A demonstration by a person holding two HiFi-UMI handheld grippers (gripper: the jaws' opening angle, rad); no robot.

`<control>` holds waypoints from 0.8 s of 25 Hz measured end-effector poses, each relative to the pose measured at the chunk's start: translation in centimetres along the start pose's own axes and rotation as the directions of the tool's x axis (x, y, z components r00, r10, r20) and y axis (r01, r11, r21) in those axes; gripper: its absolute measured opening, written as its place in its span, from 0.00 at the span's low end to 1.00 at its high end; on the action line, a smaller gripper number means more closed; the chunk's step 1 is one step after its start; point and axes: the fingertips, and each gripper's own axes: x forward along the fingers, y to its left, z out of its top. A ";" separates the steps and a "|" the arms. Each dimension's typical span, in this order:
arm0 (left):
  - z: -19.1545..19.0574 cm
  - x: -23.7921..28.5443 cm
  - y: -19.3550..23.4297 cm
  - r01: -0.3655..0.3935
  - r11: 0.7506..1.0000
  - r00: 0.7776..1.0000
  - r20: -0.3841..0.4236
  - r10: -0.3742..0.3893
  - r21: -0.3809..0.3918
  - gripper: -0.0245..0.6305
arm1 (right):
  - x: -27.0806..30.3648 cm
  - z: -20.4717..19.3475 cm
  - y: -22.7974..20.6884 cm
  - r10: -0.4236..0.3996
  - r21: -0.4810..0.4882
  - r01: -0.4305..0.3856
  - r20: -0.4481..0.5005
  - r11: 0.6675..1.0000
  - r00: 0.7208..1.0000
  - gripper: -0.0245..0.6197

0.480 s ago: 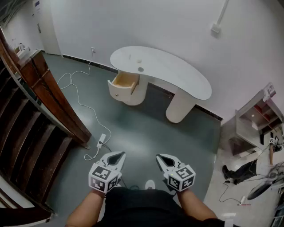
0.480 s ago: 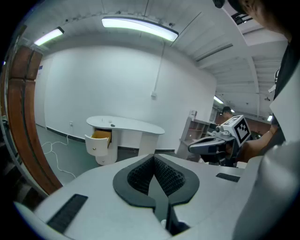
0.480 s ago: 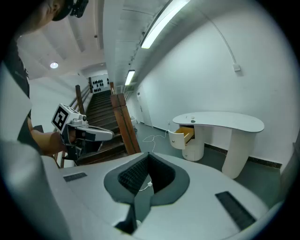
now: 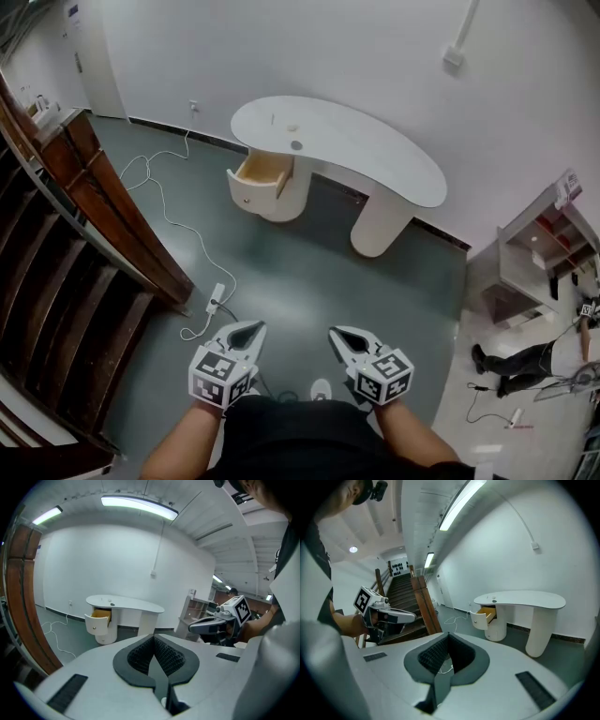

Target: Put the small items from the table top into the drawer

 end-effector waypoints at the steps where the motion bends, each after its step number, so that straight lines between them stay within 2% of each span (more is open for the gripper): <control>1: -0.1 0.0 0.1 0.003 1.000 1.000 -0.006 -0.003 -0.001 0.06 | 0.2 0.0 0.3 0.011 0.005 -0.011 -0.001 1.000 1.000 0.04; 8: -1.2 -0.7 1.6 0.029 1.000 0.999 -0.037 -0.029 0.007 0.06 | 2.2 -1.1 3.2 0.025 -0.019 -0.026 -0.049 0.999 0.998 0.04; 20: -3.6 -4.7 7.0 0.075 0.996 0.995 -0.071 -0.072 0.038 0.06 | 6.6 -2.0 9.5 0.013 -0.005 -0.013 -0.065 1.000 0.998 0.04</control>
